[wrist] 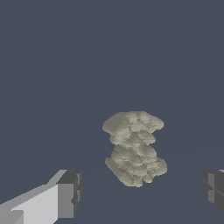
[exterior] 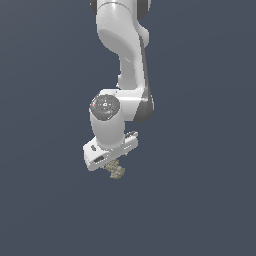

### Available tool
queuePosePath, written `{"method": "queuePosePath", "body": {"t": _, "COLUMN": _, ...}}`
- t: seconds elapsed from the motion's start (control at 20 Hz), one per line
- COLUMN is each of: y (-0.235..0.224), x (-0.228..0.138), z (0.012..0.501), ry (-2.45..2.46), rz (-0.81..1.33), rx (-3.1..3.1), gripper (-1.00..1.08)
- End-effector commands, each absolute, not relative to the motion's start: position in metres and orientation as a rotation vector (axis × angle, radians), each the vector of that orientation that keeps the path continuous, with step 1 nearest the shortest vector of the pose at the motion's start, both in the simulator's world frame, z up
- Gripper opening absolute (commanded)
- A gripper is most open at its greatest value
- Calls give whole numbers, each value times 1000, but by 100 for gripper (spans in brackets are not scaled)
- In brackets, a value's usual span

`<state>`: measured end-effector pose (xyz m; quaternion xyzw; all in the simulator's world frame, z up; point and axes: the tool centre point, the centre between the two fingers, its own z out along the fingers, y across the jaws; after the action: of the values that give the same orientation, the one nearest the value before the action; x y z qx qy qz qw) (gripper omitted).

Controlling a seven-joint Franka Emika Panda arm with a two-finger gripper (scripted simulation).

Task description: Pick up the object and move it to a goal position.

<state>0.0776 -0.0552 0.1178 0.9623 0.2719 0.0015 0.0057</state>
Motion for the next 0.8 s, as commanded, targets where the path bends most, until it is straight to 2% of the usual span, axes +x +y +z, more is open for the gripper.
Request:
{"method": "queuePosePath", "body": {"t": 0.0, "y": -57, "x": 81, "z": 113, "ry": 900, "rz": 3, "rx": 3003, "gripper": 100}}
{"method": "queuePosePath", "body": {"t": 0.75, "y": -59, "x": 84, "z": 90, "ry": 955, "rz": 0, "rx": 2993, "gripper": 100}}
